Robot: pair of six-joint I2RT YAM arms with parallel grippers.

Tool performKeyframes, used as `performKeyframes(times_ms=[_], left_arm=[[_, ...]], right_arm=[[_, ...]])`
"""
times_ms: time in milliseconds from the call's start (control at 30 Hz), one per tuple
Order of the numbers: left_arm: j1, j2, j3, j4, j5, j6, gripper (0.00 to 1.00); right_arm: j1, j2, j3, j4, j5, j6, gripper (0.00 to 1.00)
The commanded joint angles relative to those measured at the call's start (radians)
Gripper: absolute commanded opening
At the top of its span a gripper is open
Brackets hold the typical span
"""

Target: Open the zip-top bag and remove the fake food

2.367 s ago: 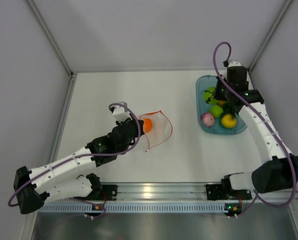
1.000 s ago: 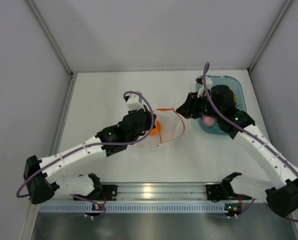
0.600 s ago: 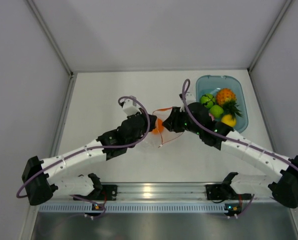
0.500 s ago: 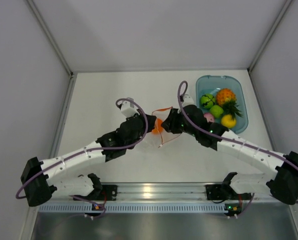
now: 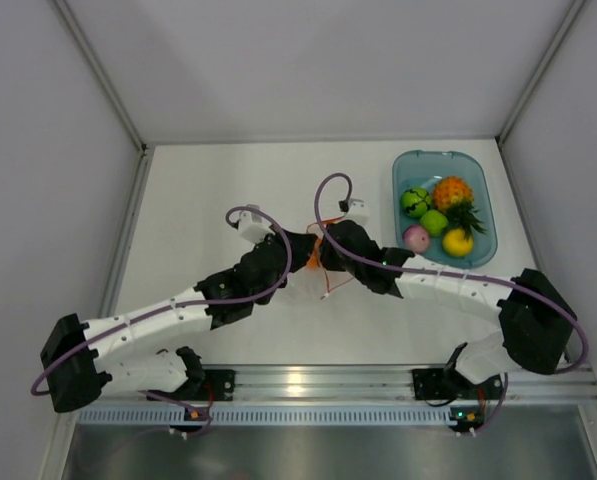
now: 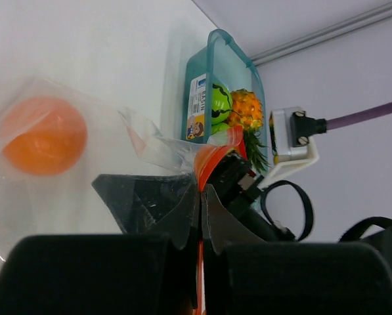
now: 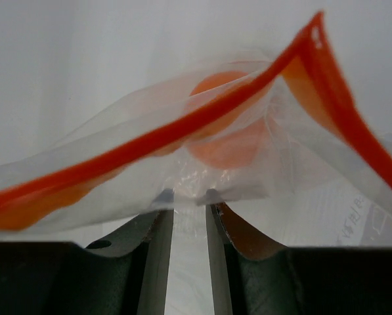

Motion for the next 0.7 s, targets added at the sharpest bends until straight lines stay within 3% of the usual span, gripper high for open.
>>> performKeyframes(times_ms=[0,200,400,667], left_arm=[[-0.010,-0.027,0.006,0.080,0.002,-0.056,0.00],[-0.011,-0.065,0.000,0.080,0.003,-0.062,0.00],[-0.011,-0.116,-0.018,0.077,0.025,-0.039,0.00],[-0.011,-0.189,-0.087,0.017,0.007,-0.009,0.00]], right_arm=[[0.013,0.044,0.028,0.087,0.070,0.007,0.27],[0.004,0.060,0.002,0.033,0.196,-0.088,0.27],[-0.029,0.066,0.102,-0.221,0.372,-0.259,0.27],[-0.052,0.122,0.283,-0.582,0.388,-0.419,0.27]])
